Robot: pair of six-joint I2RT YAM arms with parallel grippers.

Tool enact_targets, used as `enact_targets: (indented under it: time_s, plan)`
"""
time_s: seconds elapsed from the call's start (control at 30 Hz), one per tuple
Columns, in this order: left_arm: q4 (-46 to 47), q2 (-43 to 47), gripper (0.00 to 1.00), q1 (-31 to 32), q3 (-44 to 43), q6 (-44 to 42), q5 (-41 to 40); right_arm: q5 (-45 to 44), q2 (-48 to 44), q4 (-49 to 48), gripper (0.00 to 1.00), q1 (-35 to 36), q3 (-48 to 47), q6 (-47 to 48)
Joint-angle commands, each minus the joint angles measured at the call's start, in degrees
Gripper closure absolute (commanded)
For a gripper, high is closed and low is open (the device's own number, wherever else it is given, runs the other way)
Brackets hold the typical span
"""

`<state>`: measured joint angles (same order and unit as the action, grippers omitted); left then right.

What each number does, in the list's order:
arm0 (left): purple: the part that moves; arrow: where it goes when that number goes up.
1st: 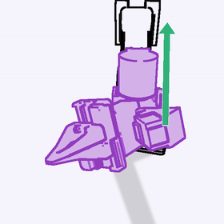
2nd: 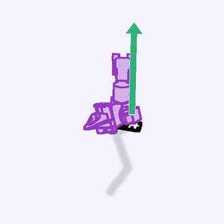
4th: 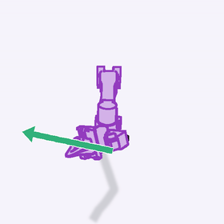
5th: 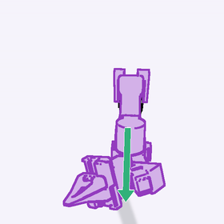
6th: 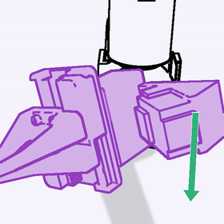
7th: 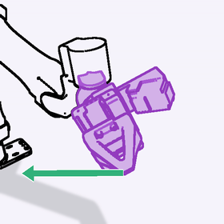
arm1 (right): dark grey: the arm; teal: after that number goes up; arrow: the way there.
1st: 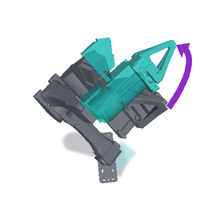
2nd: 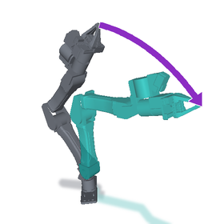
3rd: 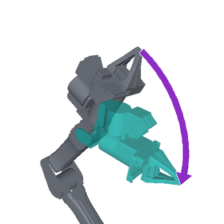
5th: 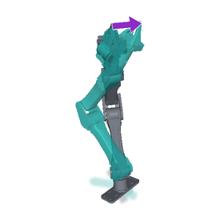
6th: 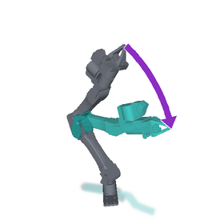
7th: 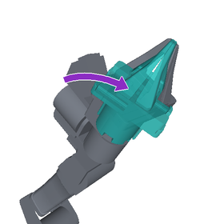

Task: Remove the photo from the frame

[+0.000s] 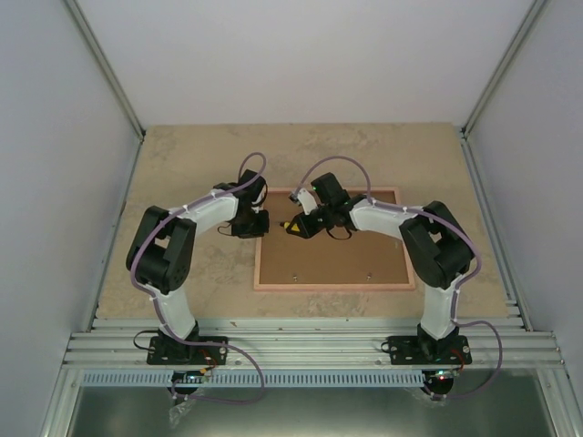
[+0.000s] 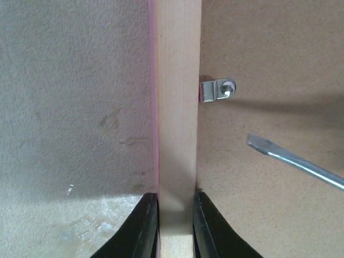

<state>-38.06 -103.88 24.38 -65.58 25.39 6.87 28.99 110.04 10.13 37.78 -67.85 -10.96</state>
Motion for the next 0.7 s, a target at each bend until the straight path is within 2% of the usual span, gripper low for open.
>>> enact_targets:
  time_s: [0.0,0.67]
  plan:
    - [0.5,1.9,0.89,0.4,0.5,0.3,2.8,2.4,1.9,-1.3,0.99,0.4,-2.2,1.0]
    - [1.0,2.4,0.91,0.5,1.5,0.2,3.9,-0.6,6.1,-3.4,1.0,0.5,-3.6,-1.4]
